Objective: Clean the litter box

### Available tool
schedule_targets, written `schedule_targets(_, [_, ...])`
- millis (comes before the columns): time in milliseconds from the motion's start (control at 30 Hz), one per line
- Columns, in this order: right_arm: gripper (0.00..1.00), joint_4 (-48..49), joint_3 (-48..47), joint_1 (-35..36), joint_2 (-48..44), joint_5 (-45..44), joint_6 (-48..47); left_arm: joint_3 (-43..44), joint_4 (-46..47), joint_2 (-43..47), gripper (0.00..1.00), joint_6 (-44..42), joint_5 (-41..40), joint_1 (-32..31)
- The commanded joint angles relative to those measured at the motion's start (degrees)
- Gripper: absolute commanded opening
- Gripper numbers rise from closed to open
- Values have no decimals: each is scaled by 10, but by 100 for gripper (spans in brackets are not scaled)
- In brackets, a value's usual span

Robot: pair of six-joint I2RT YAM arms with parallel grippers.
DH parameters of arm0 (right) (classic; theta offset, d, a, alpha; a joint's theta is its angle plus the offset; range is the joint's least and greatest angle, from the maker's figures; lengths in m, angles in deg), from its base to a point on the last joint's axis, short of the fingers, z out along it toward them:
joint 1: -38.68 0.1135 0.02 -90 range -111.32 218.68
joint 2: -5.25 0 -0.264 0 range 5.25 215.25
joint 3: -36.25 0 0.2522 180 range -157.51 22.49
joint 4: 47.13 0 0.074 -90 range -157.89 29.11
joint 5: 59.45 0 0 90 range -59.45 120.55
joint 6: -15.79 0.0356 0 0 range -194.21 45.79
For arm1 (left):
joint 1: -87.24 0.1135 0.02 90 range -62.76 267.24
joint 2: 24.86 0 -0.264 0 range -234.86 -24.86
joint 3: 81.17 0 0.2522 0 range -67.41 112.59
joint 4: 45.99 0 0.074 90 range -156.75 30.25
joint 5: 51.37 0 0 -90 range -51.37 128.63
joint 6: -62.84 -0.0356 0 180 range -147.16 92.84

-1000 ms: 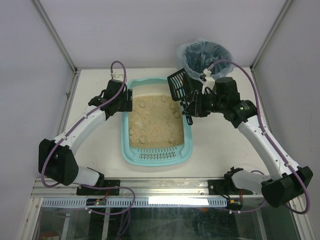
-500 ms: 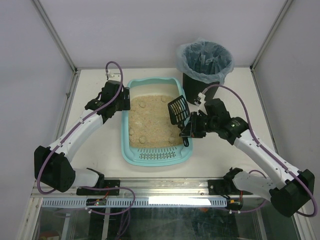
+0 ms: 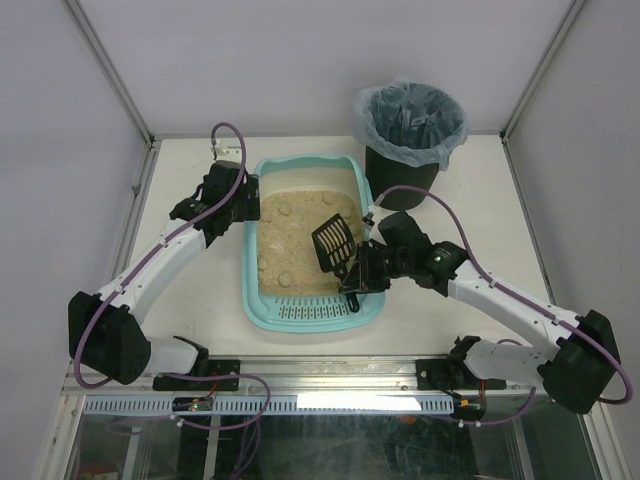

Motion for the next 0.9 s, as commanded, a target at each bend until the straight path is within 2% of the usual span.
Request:
schedule_targets(0, [14, 33, 0, 22, 10, -18, 12, 3, 28, 11, 67, -3, -6, -3])
schedule_targets(367, [28, -3, -32, 40, 30, -65, -8, 2, 28, 16, 66, -5, -5, -3])
schedule_targets(633, [30, -49, -53, 41, 17, -107, -32, 2, 28, 17, 66, -6, -5, -3])
schedule_targets(767, [36, -90, -79, 41, 4, -154, -54, 2, 28, 16, 66, -6, -4, -3])
schedule_targets(867, [36, -114, -98, 41, -1, -175, -67, 2, 28, 16, 66, -6, -5, -3])
